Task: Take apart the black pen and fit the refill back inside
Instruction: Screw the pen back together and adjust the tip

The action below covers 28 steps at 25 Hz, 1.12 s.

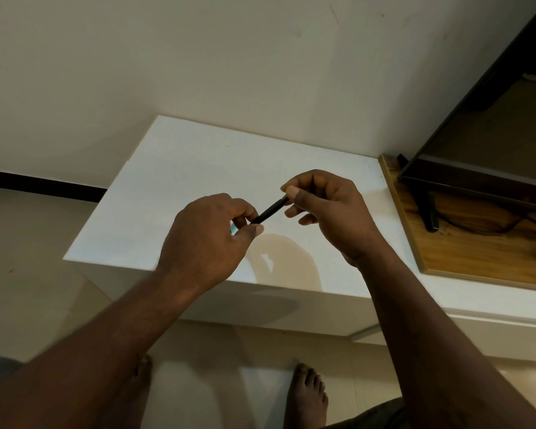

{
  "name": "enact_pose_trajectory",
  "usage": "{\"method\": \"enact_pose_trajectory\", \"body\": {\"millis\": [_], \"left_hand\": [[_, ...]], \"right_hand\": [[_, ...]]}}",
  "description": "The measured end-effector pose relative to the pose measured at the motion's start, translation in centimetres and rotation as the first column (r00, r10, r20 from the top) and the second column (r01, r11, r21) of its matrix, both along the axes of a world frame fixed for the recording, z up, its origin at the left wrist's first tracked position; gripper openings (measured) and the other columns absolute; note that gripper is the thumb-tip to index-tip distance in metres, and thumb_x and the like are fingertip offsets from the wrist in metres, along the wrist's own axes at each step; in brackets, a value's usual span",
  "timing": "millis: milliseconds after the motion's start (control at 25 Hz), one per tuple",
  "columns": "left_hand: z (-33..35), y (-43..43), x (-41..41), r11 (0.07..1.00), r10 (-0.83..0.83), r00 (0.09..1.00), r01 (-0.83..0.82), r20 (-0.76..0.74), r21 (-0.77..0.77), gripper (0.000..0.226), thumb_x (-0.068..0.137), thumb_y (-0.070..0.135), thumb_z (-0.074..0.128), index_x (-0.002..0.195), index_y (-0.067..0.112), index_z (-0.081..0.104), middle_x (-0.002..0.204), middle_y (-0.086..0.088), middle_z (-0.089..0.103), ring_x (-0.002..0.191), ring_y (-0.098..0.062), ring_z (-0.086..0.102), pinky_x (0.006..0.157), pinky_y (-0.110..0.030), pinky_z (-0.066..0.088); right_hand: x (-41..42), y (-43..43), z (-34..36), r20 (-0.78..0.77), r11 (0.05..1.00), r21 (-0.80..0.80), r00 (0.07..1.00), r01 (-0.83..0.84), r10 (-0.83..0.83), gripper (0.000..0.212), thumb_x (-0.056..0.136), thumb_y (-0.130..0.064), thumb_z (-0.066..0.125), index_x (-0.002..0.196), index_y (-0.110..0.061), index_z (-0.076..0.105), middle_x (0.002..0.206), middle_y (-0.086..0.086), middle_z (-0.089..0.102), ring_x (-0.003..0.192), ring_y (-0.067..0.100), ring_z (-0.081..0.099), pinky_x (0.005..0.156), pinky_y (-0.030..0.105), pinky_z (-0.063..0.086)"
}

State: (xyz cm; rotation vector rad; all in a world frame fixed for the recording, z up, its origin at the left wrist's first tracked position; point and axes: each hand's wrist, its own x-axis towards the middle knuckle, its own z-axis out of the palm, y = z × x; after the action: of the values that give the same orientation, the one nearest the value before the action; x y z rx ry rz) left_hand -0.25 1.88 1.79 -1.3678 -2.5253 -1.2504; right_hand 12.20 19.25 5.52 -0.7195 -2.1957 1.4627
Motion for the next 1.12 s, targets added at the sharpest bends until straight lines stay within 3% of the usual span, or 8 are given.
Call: {"method": "enact_pose_trajectory", "body": {"millis": [120,280,480,560,720,880,1000,1120], "left_hand": [[-0.1,0.0,0.1,1.0,-0.001,1.0,0.001,0.006,0.0,0.017,0.088,0.04,0.076,0.1,0.029,0.077,0.083,0.014,0.07,0.066,0.001,0.058,0.062,-0.018,0.044],[-0.2,0.1,0.0,1.0,-0.001,1.0,0.002,0.006,-0.004,0.018,0.088,0.04,0.076,0.101,0.027,0.077,0.084,0.014,0.07,0.065,0.002,0.057,0.062,-0.013,0.04],[-0.2,0.1,0.0,1.0,0.008,1.0,-0.008,0.01,0.0,0.019,0.088,0.043,0.075,0.1,0.029,0.077,0.084,0.015,0.07,0.066,0.002,0.057,0.061,-0.014,0.041],[-0.2,0.1,0.0,1.0,0.009,1.0,-0.009,0.012,-0.002,0.017,0.088,0.042,0.075,0.099,0.03,0.076,0.082,0.015,0.069,0.066,0.002,0.058,0.062,-0.016,0.043],[-0.3,0.0,0.0,1.0,0.003,1.0,-0.003,0.011,-0.006,0.017,0.088,0.042,0.075,0.1,0.03,0.077,0.084,0.015,0.07,0.067,0.002,0.058,0.063,-0.016,0.044],[-0.1,0.1,0.0,1.0,0.007,1.0,-0.007,0.007,0.003,0.018,0.088,0.042,0.075,0.1,0.029,0.077,0.085,0.013,0.071,0.067,0.001,0.058,0.062,-0.017,0.044],[-0.1,0.1,0.1,1.0,0.005,1.0,-0.005,0.01,0.0,0.018,0.088,0.04,0.076,0.1,0.027,0.078,0.084,0.014,0.07,0.065,0.001,0.057,0.062,-0.015,0.041],[-0.2,0.1,0.2,1.0,0.001,1.0,-0.001,0.011,-0.009,0.018,0.088,0.04,0.076,0.1,0.028,0.078,0.084,0.015,0.069,0.066,0.002,0.057,0.063,-0.016,0.043]], "right_hand": [[-0.3,-0.3,-0.4,0.031,0.999,0.025,0.999,0.023,-0.024,0.012,0.099,-0.024,0.07,0.093,-0.014,0.075,0.083,-0.001,0.079,0.082,0.014,0.078,0.07,0.031,0.057],[-0.8,-0.7,-0.8,0.064,0.996,0.027,0.995,0.081,-0.082,0.028,0.097,-0.039,0.072,0.087,-0.013,0.071,0.08,0.001,0.079,0.078,0.013,0.078,0.069,0.031,0.057],[-0.3,-0.1,-0.3,0.011,0.988,-0.157,1.0,-0.004,0.006,0.016,0.096,-0.03,0.075,0.097,-0.015,0.076,0.088,0.0,0.08,0.084,0.017,0.078,0.069,0.026,0.056],[-0.5,-0.3,-0.5,0.013,0.991,-0.137,1.0,0.0,0.002,0.012,0.094,-0.026,0.077,0.089,-0.015,0.075,0.085,0.001,0.079,0.084,0.017,0.078,0.07,0.028,0.056],[-0.9,-0.8,-0.6,0.034,0.986,-0.157,0.998,0.057,-0.053,0.027,0.09,-0.037,0.081,0.074,-0.021,0.068,0.077,0.001,0.077,0.081,0.018,0.079,0.069,0.032,0.054],[-0.6,-0.5,-0.1,-0.02,0.965,-0.263,1.0,0.008,-0.014,0.013,0.093,-0.031,0.078,0.092,-0.018,0.076,0.087,-0.003,0.079,0.083,0.016,0.077,0.069,0.026,0.055],[-0.7,-0.8,-0.3,0.001,0.977,-0.208,0.999,0.053,-0.053,0.013,0.092,-0.026,0.079,0.083,-0.017,0.074,0.083,-0.001,0.078,0.082,0.016,0.078,0.068,0.028,0.054],[-0.9,-1.1,-0.6,0.038,0.977,-0.197,0.997,0.076,-0.07,0.022,0.092,-0.035,0.079,0.085,-0.015,0.073,0.09,0.004,0.08,0.083,0.015,0.078,0.069,0.028,0.054]]}}
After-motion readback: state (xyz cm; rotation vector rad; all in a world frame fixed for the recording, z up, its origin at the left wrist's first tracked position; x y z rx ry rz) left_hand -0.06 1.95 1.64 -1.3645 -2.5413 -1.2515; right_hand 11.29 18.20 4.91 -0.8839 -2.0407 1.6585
